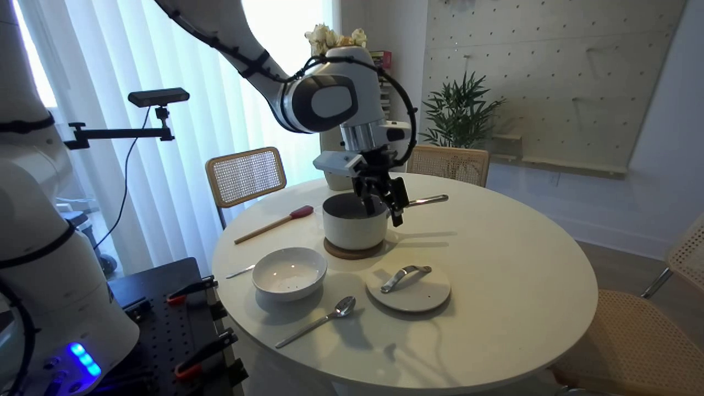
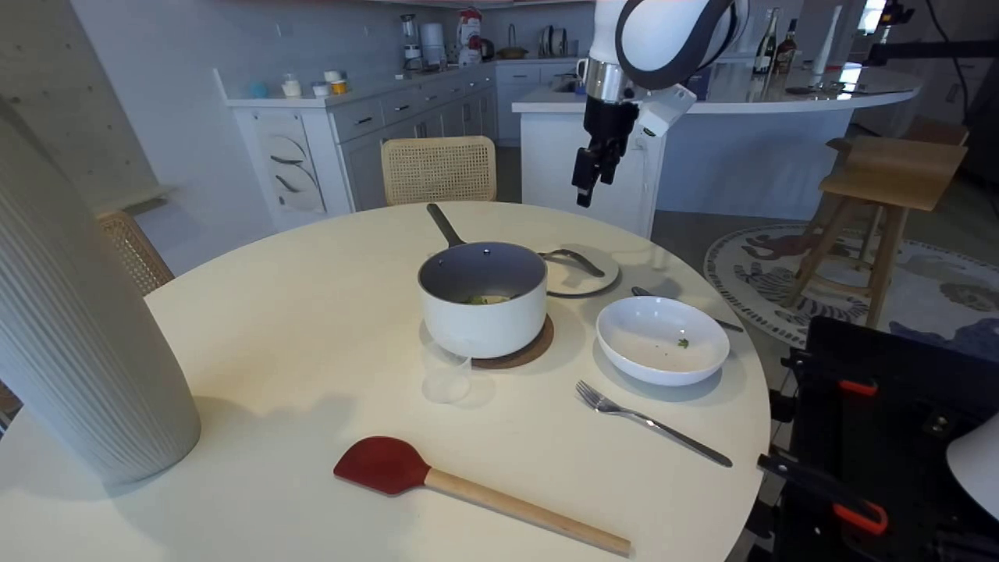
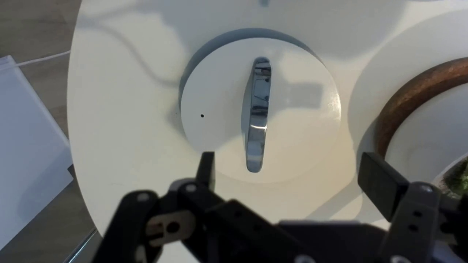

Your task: Put the white lid on top of the white pot

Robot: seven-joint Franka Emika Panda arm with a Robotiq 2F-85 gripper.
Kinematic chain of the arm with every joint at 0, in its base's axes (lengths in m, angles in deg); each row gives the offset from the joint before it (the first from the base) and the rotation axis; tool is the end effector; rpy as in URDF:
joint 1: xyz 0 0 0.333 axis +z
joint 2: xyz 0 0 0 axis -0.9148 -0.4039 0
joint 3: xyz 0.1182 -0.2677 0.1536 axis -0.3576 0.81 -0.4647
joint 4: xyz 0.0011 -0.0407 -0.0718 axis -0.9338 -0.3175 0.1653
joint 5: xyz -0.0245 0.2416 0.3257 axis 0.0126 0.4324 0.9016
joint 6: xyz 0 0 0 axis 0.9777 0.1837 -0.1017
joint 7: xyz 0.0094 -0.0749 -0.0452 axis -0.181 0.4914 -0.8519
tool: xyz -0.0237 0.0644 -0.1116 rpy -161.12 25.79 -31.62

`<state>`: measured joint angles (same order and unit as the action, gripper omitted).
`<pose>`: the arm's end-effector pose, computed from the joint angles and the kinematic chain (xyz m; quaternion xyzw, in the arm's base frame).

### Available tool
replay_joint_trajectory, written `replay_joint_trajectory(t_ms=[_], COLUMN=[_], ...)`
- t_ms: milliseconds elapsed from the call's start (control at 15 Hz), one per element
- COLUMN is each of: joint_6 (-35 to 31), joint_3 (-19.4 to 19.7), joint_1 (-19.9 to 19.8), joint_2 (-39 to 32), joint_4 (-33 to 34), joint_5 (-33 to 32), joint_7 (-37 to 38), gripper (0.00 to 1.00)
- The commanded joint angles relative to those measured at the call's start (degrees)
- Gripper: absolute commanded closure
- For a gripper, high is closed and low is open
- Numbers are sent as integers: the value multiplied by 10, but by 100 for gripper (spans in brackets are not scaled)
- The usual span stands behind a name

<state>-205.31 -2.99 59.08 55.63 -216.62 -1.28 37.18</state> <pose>0.5442 -0.1428 0.3042 0.9929 0.0112 0.0879 0.0794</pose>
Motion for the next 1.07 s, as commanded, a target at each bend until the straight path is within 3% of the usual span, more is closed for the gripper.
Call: replay_joint_trajectory(t_ms=[0,467,1000], joint_6=[16,23,38], joint_3=[-3,-13,-53], joint_1=[-11,-42,-67], joint_2=[-42,-126,-204], joint_4=[46,103,170], joint_5=[26,75,107], joint_7=[-30,-83,-123], gripper=[0,0,0])
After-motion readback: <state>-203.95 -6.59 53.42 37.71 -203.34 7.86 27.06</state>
